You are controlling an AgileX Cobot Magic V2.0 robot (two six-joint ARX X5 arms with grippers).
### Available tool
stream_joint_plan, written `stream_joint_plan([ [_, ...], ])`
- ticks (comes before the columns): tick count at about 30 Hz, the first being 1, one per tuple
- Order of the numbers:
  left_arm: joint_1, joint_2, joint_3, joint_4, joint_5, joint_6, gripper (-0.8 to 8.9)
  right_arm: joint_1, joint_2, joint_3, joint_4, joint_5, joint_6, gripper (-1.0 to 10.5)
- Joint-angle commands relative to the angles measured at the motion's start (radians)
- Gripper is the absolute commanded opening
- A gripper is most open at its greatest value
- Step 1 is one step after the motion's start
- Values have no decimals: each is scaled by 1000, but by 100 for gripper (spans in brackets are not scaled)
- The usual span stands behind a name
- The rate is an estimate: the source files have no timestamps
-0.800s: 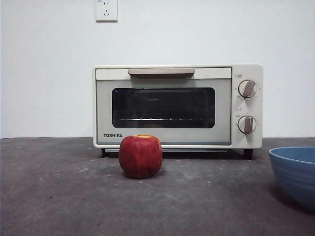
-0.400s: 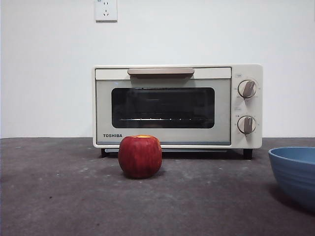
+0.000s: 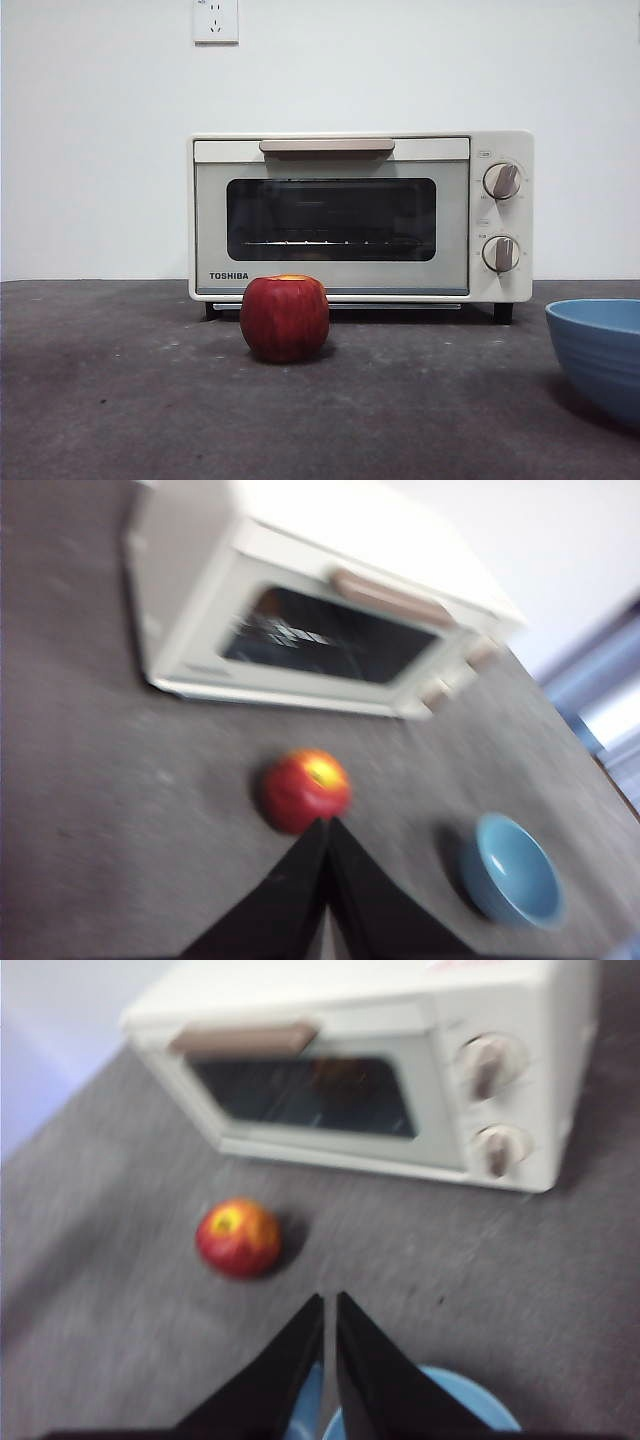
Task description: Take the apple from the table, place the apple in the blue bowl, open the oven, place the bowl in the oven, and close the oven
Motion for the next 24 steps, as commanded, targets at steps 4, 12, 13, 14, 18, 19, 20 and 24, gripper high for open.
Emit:
stream_joint_plan([
  [4,-97,108,132,-160,18,134,7,149,129,145,-168,-4,-232,4],
  [12,-194,158,180,-191,18,159,7,305,185,159,-188,26,-251,5],
  [13,-196,159,180,-189,18,159,7,314,187,159,-182,27,-250,5],
  [14,-196,161,180,-189,18,158,7,319,187,159,-175,27,-248,6],
  [18,-195,161,180,-188,18,158,7,326,186,159,-142,30,-239,114],
  [19,-195,161,180,-188,18,158,7,326,186,159,-137,32,-228,183],
  [20,-195,161,180,-188,18,158,7,326,187,159,-134,38,-216,251],
  [24,-195,161,181,-188,18,158,7,326,195,159,-130,91,-163,426],
])
